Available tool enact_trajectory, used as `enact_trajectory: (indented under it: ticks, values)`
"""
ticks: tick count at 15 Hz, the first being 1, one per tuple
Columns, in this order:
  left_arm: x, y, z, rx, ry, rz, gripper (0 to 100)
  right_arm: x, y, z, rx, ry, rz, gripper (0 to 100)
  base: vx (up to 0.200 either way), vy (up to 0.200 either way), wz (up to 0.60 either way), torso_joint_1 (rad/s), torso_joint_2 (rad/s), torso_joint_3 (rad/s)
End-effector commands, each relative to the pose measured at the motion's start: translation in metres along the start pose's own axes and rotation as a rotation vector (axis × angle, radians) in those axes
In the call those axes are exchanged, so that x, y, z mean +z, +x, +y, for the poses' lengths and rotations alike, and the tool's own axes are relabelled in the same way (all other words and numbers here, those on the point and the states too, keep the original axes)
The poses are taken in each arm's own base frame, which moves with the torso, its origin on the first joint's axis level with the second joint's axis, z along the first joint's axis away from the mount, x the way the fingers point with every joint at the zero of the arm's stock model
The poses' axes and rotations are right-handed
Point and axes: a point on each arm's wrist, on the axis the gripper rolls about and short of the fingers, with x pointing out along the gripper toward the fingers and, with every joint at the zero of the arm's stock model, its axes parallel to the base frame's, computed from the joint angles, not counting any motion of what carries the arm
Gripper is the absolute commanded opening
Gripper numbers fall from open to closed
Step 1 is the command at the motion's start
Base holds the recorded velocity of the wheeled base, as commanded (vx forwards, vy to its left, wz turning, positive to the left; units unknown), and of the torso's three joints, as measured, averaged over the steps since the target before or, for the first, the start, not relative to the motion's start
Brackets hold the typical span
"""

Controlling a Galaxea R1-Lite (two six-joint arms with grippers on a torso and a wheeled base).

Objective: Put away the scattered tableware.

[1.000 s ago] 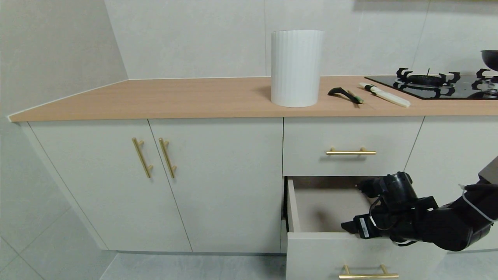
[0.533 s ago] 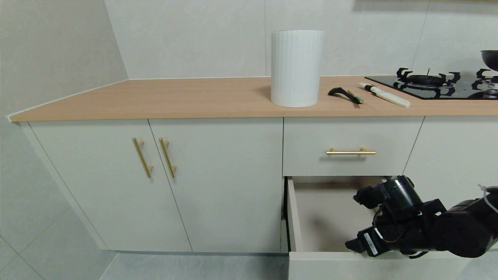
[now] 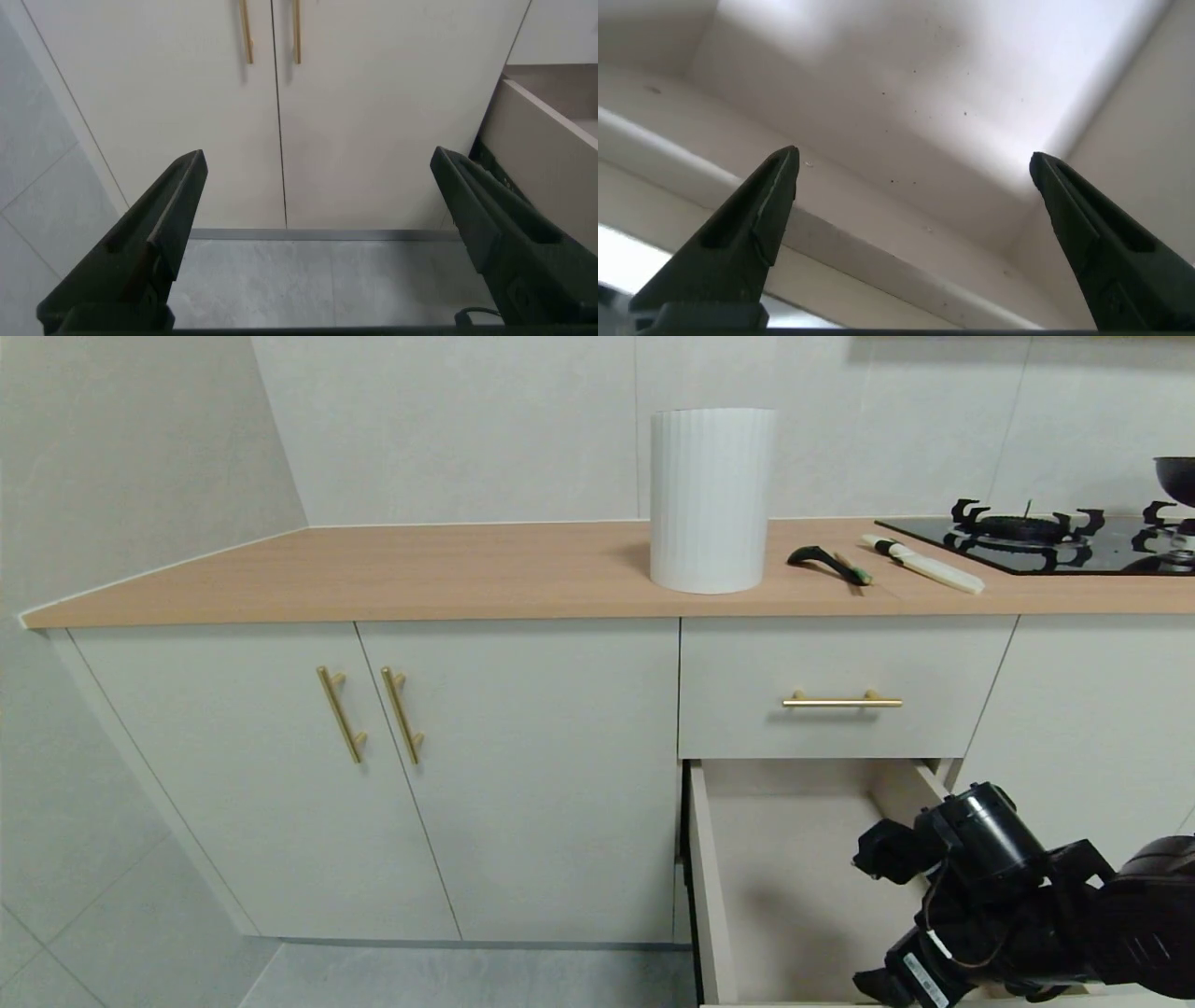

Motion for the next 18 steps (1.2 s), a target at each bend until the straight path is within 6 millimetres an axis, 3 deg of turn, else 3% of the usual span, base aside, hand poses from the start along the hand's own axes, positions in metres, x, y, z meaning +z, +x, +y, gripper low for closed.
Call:
enact_trajectory:
  ticks: [1,4,9,11,15,18]
  values:
    - [0.000,0.000,0.000,0.000,0.000,0.000,100,-0.006,-0.008,0.005,0.010,-0.027,-0.009,100,0.000,0.000,0.00,0.000,0.00,0.000]
    - [0.000,0.000,0.000,0.000,0.000,0.001,100,-0.023,-0.015,0.010,0.026,-0.149,0.020,100,0.000,0.000,0.00,0.000,0.00,0.000]
    - [0.000,0.000,0.000,0.000,0.001,0.000,100,-0.026,-0.021,0.014,0.037,-0.174,0.034,100,0.000,0.000,0.00,0.000,0.00,0.000]
    - [0.000,0.000,0.000,0.000,0.000,0.000,100,-0.012,-0.021,0.011,0.020,-0.139,-0.007,100,0.000,0.000,0.00,0.000,0.00,0.000]
    - [0.000,0.000,0.000,0.000,0.001,0.000,100,0.025,-0.033,-0.003,0.003,0.181,-0.145,100,0.000,0.000,0.00,0.000,0.00,0.000]
    - [0.000,0.000,0.000,0.000,0.001,0.000,100,0.031,-0.039,-0.013,-0.018,0.214,-0.186,100,0.000,0.000,0.00,0.000,0.00,0.000]
